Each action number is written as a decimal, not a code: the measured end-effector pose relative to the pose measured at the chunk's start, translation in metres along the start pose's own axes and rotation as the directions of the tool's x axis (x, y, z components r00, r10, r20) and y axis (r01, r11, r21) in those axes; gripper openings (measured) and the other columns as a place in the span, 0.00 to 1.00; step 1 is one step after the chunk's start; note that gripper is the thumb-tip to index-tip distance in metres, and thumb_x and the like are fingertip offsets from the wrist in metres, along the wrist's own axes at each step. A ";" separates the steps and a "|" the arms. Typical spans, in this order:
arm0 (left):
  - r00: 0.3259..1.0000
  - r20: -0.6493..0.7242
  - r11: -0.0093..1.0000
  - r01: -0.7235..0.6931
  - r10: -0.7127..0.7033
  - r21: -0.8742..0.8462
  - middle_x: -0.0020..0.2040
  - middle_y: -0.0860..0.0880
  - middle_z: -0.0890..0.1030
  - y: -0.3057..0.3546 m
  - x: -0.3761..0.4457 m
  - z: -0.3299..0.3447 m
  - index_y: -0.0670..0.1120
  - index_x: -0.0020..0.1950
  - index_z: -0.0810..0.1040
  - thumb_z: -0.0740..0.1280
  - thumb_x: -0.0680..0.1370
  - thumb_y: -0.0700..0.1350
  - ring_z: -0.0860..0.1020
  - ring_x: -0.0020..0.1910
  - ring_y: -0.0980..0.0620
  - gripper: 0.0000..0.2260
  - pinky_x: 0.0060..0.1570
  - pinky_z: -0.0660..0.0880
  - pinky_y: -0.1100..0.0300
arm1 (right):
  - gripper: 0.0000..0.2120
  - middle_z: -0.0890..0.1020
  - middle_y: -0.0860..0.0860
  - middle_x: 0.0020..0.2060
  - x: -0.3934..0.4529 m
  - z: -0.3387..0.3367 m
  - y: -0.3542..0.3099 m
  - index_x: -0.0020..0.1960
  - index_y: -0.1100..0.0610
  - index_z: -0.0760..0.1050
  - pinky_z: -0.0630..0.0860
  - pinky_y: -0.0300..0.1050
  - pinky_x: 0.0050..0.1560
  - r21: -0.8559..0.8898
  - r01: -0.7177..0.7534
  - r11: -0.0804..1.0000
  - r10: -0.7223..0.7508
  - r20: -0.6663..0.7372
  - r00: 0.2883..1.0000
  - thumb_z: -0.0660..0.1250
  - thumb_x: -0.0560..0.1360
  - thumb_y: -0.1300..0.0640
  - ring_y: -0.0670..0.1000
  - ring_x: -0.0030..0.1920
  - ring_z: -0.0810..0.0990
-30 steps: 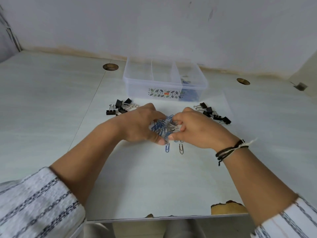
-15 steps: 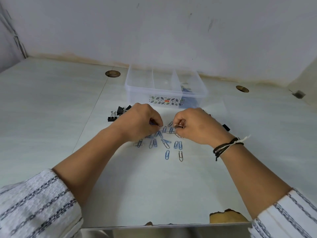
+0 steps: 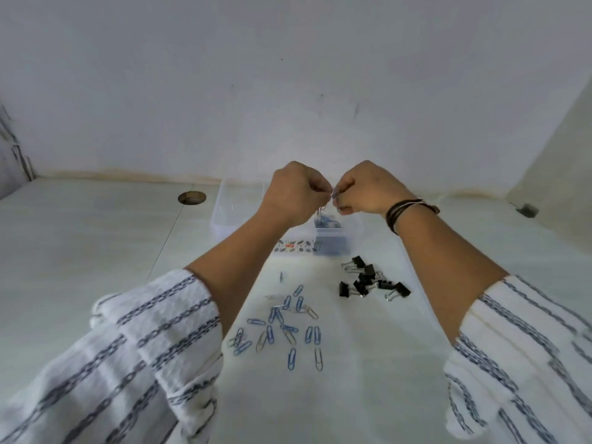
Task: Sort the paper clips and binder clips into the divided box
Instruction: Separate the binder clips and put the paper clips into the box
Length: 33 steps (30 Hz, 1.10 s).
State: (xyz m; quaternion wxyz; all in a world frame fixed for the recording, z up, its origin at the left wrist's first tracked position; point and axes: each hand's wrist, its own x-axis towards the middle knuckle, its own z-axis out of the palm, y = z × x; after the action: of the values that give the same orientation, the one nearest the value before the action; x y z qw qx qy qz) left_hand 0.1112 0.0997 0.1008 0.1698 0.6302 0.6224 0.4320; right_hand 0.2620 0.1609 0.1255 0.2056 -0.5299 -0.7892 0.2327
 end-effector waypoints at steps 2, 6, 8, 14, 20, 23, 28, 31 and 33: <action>0.999 0.047 0.998 -0.006 0.003 0.055 0.50 0.47 0.87 -0.001 0.005 0.009 0.45 0.56 0.86 0.73 0.76 0.42 0.83 0.48 0.52 0.09 0.44 0.76 0.69 | 0.08 0.85 0.53 0.38 0.008 0.005 0.001 0.47 0.61 0.85 0.81 0.45 0.42 -0.184 0.011 0.983 -0.003 0.043 0.999 0.71 0.70 0.67 0.54 0.42 0.85; 0.996 0.079 0.983 -0.060 0.047 0.175 0.59 0.46 0.84 -0.013 -0.014 0.003 0.45 0.64 0.81 0.72 0.77 0.43 0.82 0.55 0.50 0.15 0.57 0.77 0.60 | 0.10 0.83 0.54 0.43 -0.004 0.004 0.011 0.51 0.65 0.83 0.79 0.43 0.45 -0.282 0.050 0.958 -0.078 -0.091 0.993 0.65 0.73 0.69 0.53 0.44 0.82; 0.994 0.088 0.976 -0.077 0.061 0.201 0.56 0.48 0.85 -0.021 -0.039 -0.008 0.46 0.61 0.83 0.72 0.77 0.42 0.83 0.52 0.52 0.13 0.56 0.79 0.60 | 0.13 0.85 0.52 0.50 -0.034 0.007 0.012 0.54 0.60 0.84 0.81 0.45 0.55 -0.191 0.107 0.976 -0.133 -0.128 0.983 0.64 0.76 0.68 0.52 0.49 0.85; 0.724 0.664 0.939 -0.068 -0.187 0.338 0.62 0.67 0.71 -0.049 -0.104 -0.052 0.64 0.72 0.67 0.81 0.65 0.58 0.74 0.57 0.65 0.39 0.60 0.75 0.62 | 0.17 0.83 0.50 0.54 -0.100 0.068 0.019 0.63 0.55 0.80 0.80 0.50 0.57 -0.112 0.407 0.907 -0.363 0.285 0.887 0.60 0.78 0.66 0.48 0.54 0.82; 0.602 0.715 0.882 -0.037 -0.355 0.470 0.57 0.66 0.69 -0.073 -0.106 -0.061 0.69 0.71 0.61 0.84 0.60 0.56 0.73 0.56 0.63 0.46 0.61 0.74 0.55 | 0.35 0.67 0.50 0.71 -0.102 0.109 0.031 0.78 0.57 0.62 0.69 0.47 0.68 -0.237 0.568 0.788 -0.411 0.486 0.772 0.57 0.73 0.73 0.52 0.69 0.67; 0.684 0.661 0.899 -0.017 -0.309 0.438 0.54 0.60 0.74 -0.076 -0.104 -0.053 0.64 0.66 0.68 0.82 0.63 0.57 0.76 0.50 0.59 0.36 0.51 0.74 0.60 | 0.33 0.70 0.48 0.69 -0.104 0.101 0.026 0.75 0.57 0.69 0.69 0.45 0.68 -0.202 0.598 0.776 -0.427 0.529 0.733 0.57 0.71 0.74 0.50 0.68 0.70; 0.799 0.569 0.915 -0.059 -0.197 0.399 0.49 0.57 0.77 -0.072 -0.103 -0.047 0.58 0.61 0.75 0.78 0.64 0.64 0.77 0.44 0.56 0.29 0.43 0.73 0.62 | 0.18 0.74 0.39 0.58 -0.116 0.072 0.022 0.69 0.46 0.73 0.74 0.41 0.56 -0.201 0.533 0.822 -0.413 0.434 0.800 0.65 0.79 0.54 0.39 0.53 0.76; 0.755 0.624 0.913 -0.085 -0.203 0.399 0.52 0.60 0.76 -0.068 -0.107 -0.051 0.61 0.65 0.73 0.80 0.60 0.65 0.77 0.48 0.59 0.36 0.48 0.76 0.61 | 0.41 0.70 0.36 0.55 -0.126 0.056 0.020 0.72 0.43 0.64 0.71 0.37 0.49 -0.388 0.395 0.832 -0.146 0.535 0.832 0.71 0.65 0.28 0.37 0.47 0.73; 0.723 0.657 0.893 -0.127 -0.215 0.432 0.53 0.61 0.74 -0.066 -0.110 -0.046 0.61 0.67 0.72 0.81 0.60 0.63 0.76 0.50 0.60 0.38 0.51 0.76 0.61 | 0.50 0.70 0.39 0.57 -0.132 0.059 0.018 0.74 0.45 0.61 0.72 0.39 0.52 -0.460 0.394 0.796 -0.035 0.613 0.789 0.73 0.59 0.25 0.41 0.51 0.73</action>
State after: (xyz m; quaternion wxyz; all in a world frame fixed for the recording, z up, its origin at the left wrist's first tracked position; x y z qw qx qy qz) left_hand 0.0506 -0.0067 0.0401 0.2494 0.7511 0.6113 0.0069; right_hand 0.2888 0.0348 0.0572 -0.1831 -0.3723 -0.9031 0.1105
